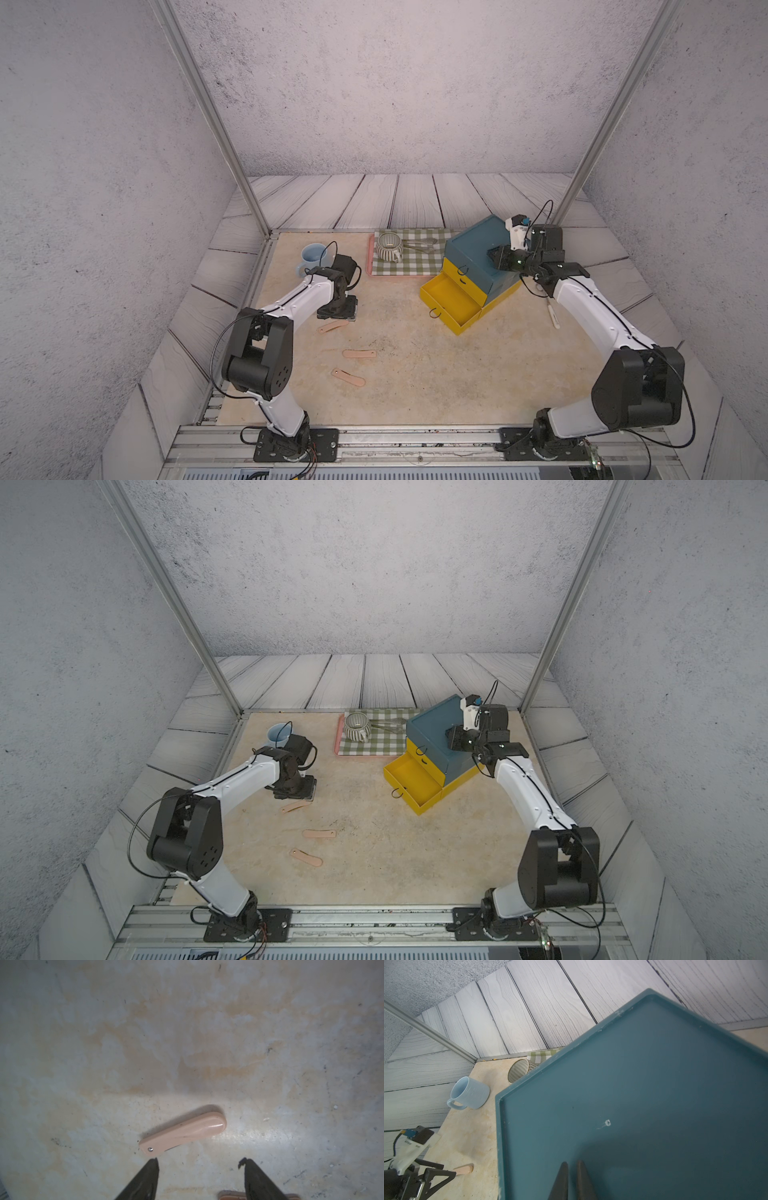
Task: Place the fruit knives into the drawer by color
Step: Adjust the fruit knife at the center of the board.
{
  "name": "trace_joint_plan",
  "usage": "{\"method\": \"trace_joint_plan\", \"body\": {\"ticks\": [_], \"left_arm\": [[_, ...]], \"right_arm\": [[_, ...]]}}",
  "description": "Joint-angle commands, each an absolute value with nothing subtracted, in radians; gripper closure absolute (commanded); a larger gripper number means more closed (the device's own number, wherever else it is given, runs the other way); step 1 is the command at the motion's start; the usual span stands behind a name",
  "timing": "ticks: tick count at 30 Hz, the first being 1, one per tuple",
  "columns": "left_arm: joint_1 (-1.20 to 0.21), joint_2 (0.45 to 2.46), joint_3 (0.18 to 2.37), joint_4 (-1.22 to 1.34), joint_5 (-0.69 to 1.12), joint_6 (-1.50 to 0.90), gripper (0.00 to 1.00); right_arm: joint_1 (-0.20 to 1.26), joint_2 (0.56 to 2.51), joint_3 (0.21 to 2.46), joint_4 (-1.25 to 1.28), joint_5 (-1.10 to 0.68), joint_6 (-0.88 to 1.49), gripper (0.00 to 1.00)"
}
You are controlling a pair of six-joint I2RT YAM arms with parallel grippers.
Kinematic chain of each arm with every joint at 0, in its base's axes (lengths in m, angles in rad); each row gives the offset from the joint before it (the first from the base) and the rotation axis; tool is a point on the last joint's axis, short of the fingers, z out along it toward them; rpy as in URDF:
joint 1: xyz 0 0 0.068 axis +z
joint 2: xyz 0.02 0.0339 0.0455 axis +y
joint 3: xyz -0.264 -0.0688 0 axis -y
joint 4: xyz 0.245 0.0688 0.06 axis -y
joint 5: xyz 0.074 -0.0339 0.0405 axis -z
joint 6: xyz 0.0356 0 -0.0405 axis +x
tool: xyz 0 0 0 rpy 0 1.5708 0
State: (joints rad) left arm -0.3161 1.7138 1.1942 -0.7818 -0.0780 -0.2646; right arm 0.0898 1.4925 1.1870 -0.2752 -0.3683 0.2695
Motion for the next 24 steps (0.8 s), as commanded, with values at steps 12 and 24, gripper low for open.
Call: {"method": "trace_joint_plan", "body": {"ticks": [12,24], "left_arm": [[-0.241,1.817,1.272,-0.847,-0.072,-0.241,0.32],[-0.143,1.838,1.242,-0.810,-0.069,-0.357,0.92]], "right_arm": [[0.096,1.626,1.042,-0.720,-0.298,0.279,0.87],[0.096,1.620,1.042,-0.725,-0.301,0.275,0.87]]}}
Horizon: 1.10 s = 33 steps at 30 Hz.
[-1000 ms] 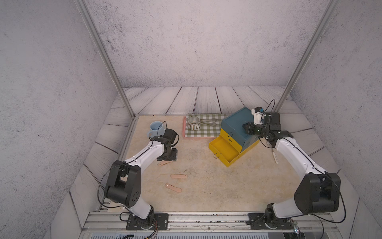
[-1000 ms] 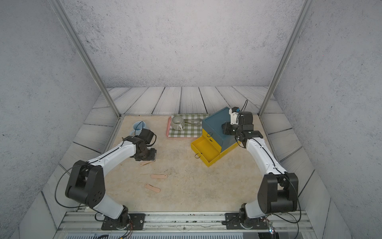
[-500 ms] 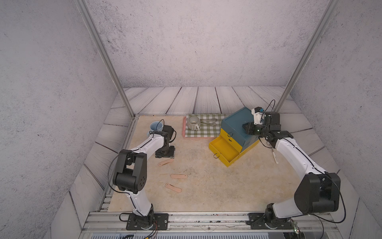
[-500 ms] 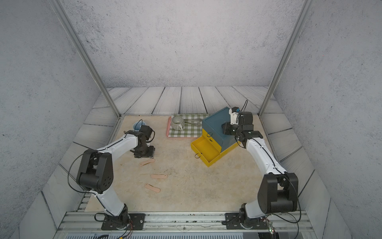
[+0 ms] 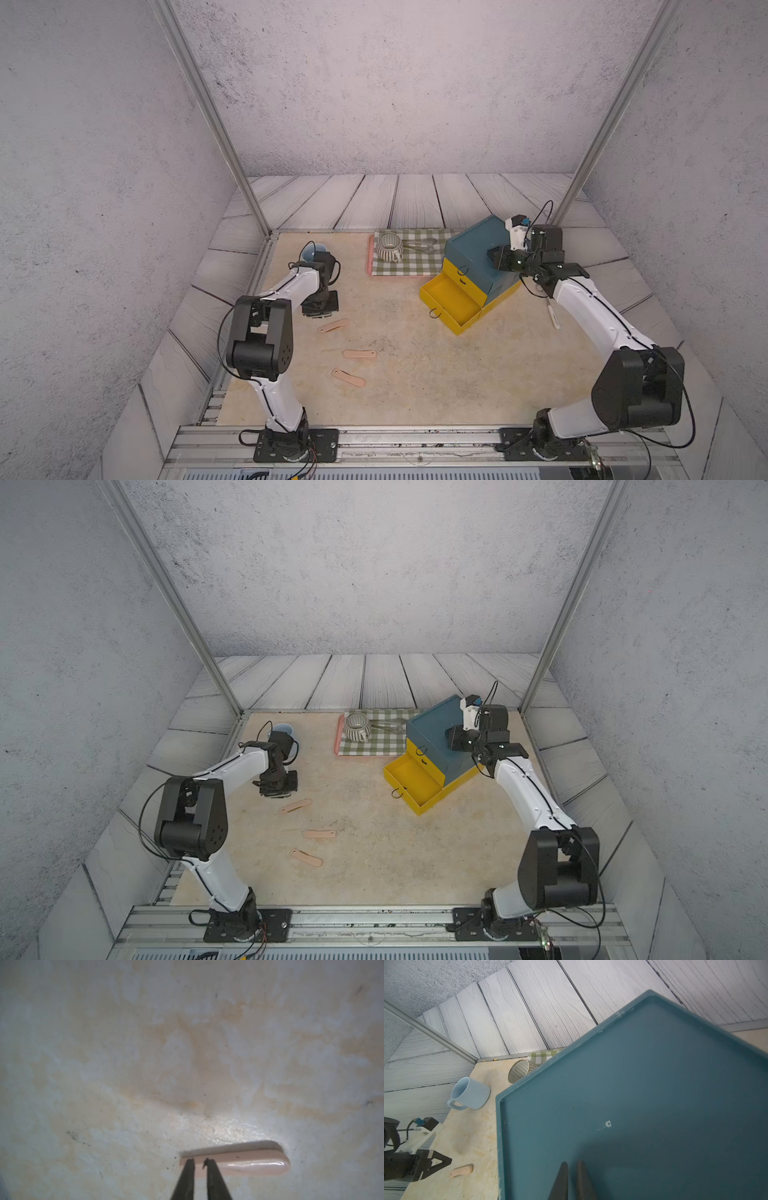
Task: Place the fruit knives into the drawer by color
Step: Adjust the fruit knife at the center of the board.
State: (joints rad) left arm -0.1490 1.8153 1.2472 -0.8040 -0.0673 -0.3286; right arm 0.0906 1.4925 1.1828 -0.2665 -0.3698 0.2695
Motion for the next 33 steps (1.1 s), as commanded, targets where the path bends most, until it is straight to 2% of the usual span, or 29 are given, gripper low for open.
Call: {"method": "trace_joint_plan", "body": {"ticks": [1,5,18,26,33], "left_arm": [[-0.141,1.846,1.242,-0.813,-0.068,-0.359,0.95],[-0.138,1.876,1.235,-0.811,-0.061,-0.374,1.00],[-0.143,1.823,1.111,-0.780,-0.003,-0.475,1.00],[-0.210,1.737,0.970,-0.738,0.011,-0.548,1.00],[-0.221,1.700,1.005,-0.771,-0.029,-0.549,0.96]], "right_arm": [[0.096,1.621,1.042,-0.726,-0.302,0.275,0.87],[0.095,1.618,1.043,-0.728,-0.304,0.275,0.87],[0.096,1.608,1.048,-0.718,-0.320,0.276,0.87],[0.096,1.612,1.046,-0.703,-0.343,0.278,0.87],[0.095,1.602,1.048,-0.703,-0.347,0.276,0.87]]}}
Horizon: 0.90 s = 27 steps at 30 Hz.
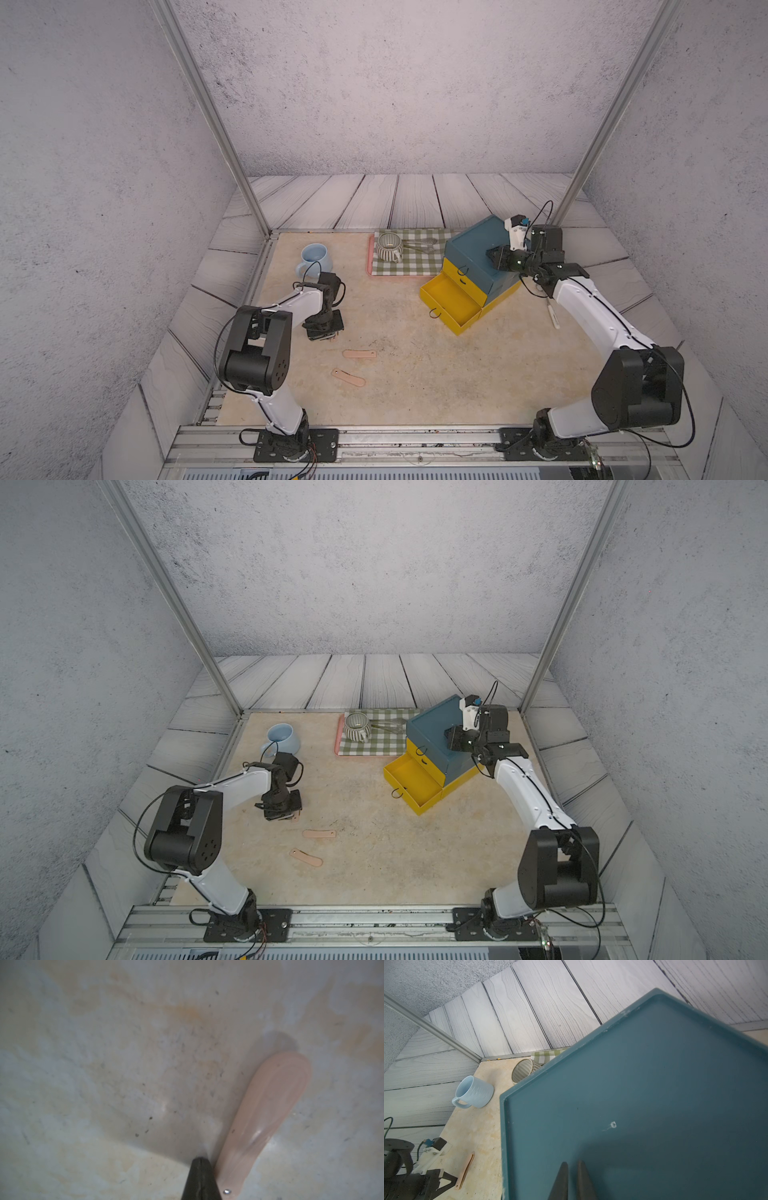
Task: Place the fruit knives into the drawer by color
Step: Adjust the fruit knife at the center of the board, then pick up the fruit knife from the center of the board.
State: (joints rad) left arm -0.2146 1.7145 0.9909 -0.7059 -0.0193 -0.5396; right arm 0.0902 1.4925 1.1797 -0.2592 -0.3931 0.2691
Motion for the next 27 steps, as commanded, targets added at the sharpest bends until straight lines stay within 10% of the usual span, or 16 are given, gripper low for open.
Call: {"method": "trace_joint_plan", "body": {"ticks": [1,12,27], "left_arm": [[-0.221,1.695,1.026,-0.786,-0.041,-0.543,0.94],[-0.226,1.683,1.187,-0.864,-0.029,-0.429,0.46],[-0.225,1.821,1.187,-0.779,0.054,-0.338,0.45]], "right_arm": [[0.096,1.602,1.048,-0.703,-0.348,0.278,0.87],[0.096,1.591,1.054,-0.716,-0.332,0.279,0.87],[0.096,1.612,1.056,-0.727,-0.307,0.281,0.87]]}}
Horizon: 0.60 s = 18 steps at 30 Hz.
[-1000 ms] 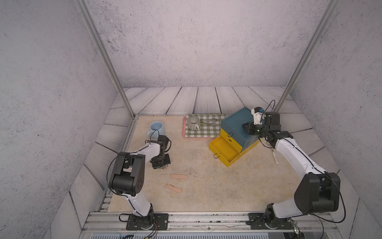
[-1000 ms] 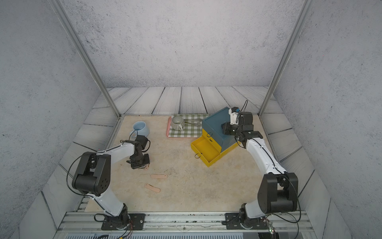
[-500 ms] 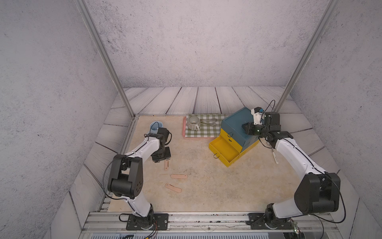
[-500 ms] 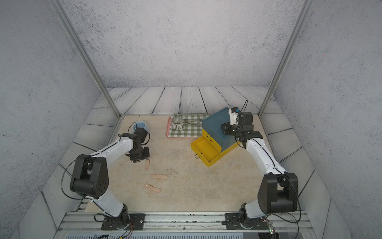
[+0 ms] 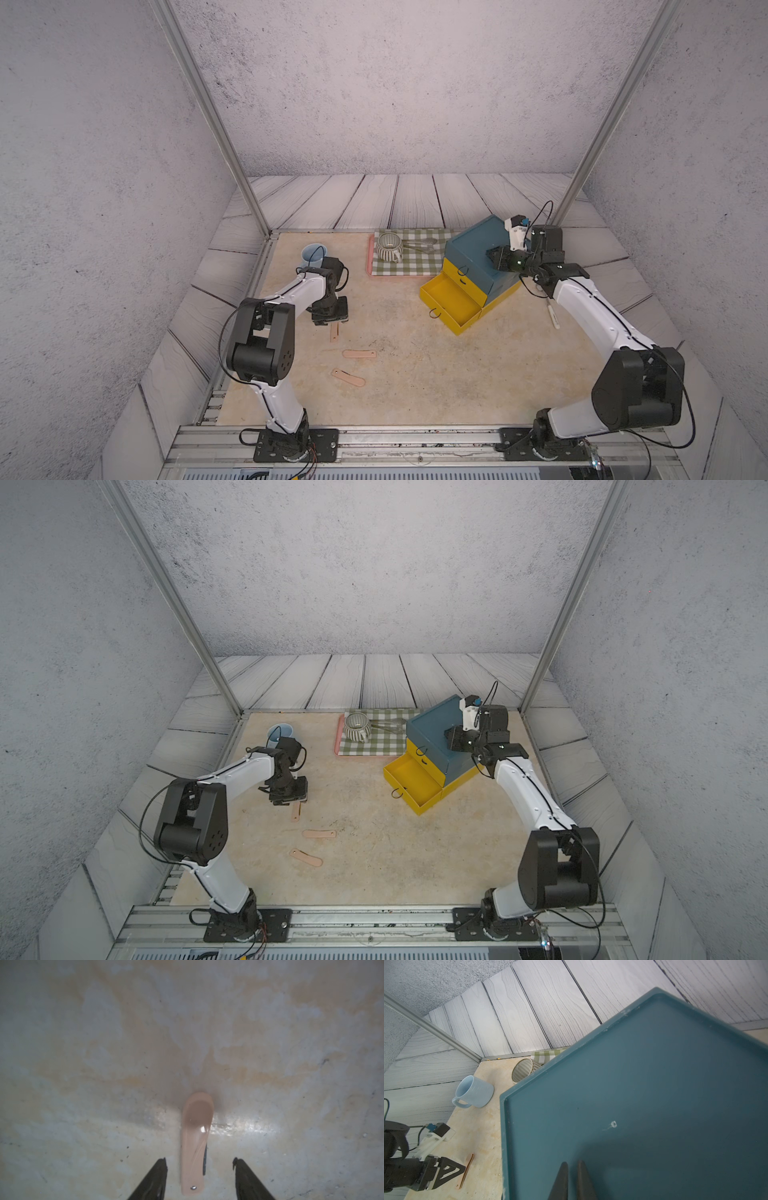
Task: Place the fruit knives into the drawer by color
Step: Pick up the fruit knife from the center of the board.
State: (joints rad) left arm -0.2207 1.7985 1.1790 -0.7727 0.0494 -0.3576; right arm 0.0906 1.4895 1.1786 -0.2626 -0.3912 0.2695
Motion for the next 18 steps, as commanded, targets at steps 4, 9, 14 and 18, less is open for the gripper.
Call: {"method": "trace_joint_plan", "body": {"ticks": [4,9,14,18], "left_arm": [[-0.225,1.836,1.189,-0.791,0.038,-0.341,0.52],[-0.225,1.839,1.180,-0.798,0.022,-0.347,0.66],[-0.225,1.860,1.172,-0.805,0.021,-0.354,0.68],[-0.225,1.883,1.175,-0.807,0.027,-0.353,0.65]], "right_arm": [[0.096,1.616,1.055,-0.726,-0.306,0.282,0.87],[0.096,1.619,1.054,-0.724,-0.303,0.282,0.87],[0.096,1.614,1.052,-0.724,-0.304,0.284,0.87],[0.096,1.614,1.054,-0.724,-0.304,0.283,0.87]]}}
